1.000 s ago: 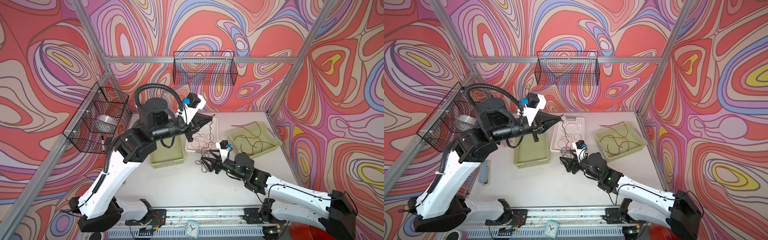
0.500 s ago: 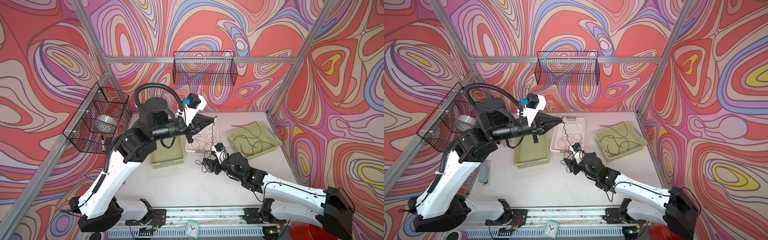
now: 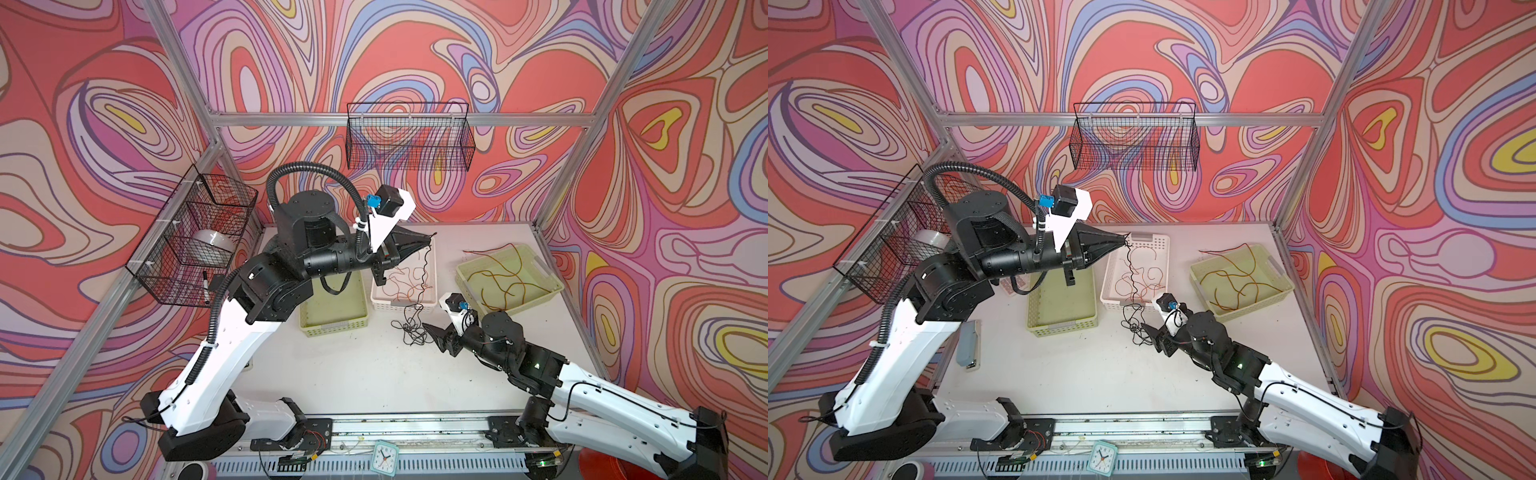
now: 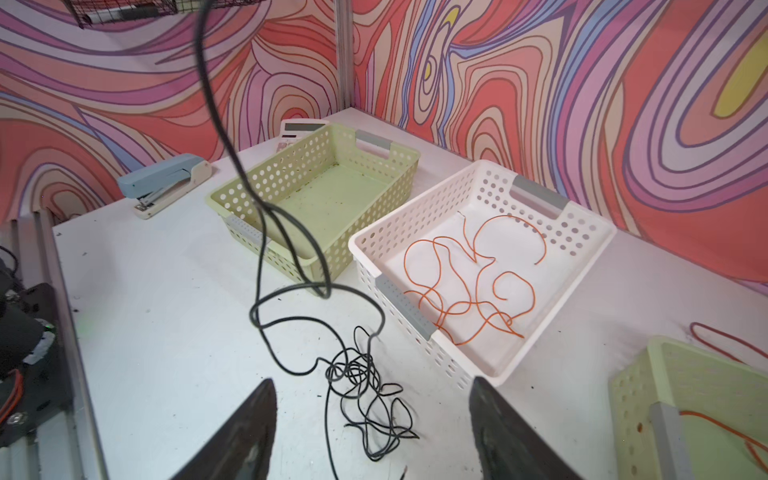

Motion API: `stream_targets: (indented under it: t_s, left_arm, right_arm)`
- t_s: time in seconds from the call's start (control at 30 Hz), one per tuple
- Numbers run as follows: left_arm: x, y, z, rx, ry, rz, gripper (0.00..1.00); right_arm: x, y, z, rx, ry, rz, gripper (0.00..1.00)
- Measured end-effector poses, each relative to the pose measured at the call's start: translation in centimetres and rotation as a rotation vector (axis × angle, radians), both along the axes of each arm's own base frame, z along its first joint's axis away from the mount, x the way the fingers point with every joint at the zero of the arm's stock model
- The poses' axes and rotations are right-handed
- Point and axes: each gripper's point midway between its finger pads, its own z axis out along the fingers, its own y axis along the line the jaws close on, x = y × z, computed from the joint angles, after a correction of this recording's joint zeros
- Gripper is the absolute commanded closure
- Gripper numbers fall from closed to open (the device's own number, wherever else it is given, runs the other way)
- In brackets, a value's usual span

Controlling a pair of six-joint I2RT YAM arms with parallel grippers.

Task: Untangle the cables

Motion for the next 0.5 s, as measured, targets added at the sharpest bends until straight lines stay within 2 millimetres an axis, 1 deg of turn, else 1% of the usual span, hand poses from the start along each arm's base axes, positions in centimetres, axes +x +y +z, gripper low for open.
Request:
stream_targets:
  t_s: [0.1, 0.2, 0.27, 0.33, 0.37, 0.4, 0.43, 0.47, 0.5]
  left_arm:
    - [-0.3, -0.1, 0.0, -0.002, 0.007, -0.016, 1.00]
    - [-0.5, -0.2, 0.0, -0.005, 0.016, -0.034, 1.00]
    - [-0.7, -0.4, -0.1, -0.007, 0.027, -0.046, 1.00]
    - [-0.7, -0.5, -0.2, -0.007, 0.038, -0.056, 1.00]
    - [-0.7, -0.6, -0.2, -0.007, 0.041, -0.060, 1.00]
    - [-0.6, -0.8, -0.2, -0.007, 0.044, -0.064, 1.00]
    - [-0.6, -0.9, -0.2, -0.008, 0.045, -0.065, 1.00]
    - [-0.5, -0.9, -0.1, -0.008, 0.045, -0.066, 1.00]
    - [-0.5, -1.0, 0.0, -0.009, 0.044, -0.067, 1.00]
  right_arm:
    - [1.2, 0.1, -0.8, -0.049, -0.023, -0.026, 0.27]
    - [2.8, 0.6, -2.0, -0.083, -0.037, -0.065, 0.29]
    - [4.0, 1.0, -2.7, -0.092, -0.047, -0.091, 0.33]
    - [5.0, 1.5, -2.7, -0.075, -0.063, -0.110, 0.42]
    - [5.5, 1.8, -2.6, -0.054, -0.072, -0.114, 0.50]
    - [5.9, 1.9, -2.5, -0.034, -0.077, -0.115, 0.66]
    - [6.2, 2.2, -2.3, -0.003, -0.086, -0.113, 0.85]
    - [6.5, 2.4, -2.2, 0.032, -0.084, -0.113, 1.00]
    - [6.6, 2.6, -2.3, 0.052, -0.080, -0.111, 1.00]
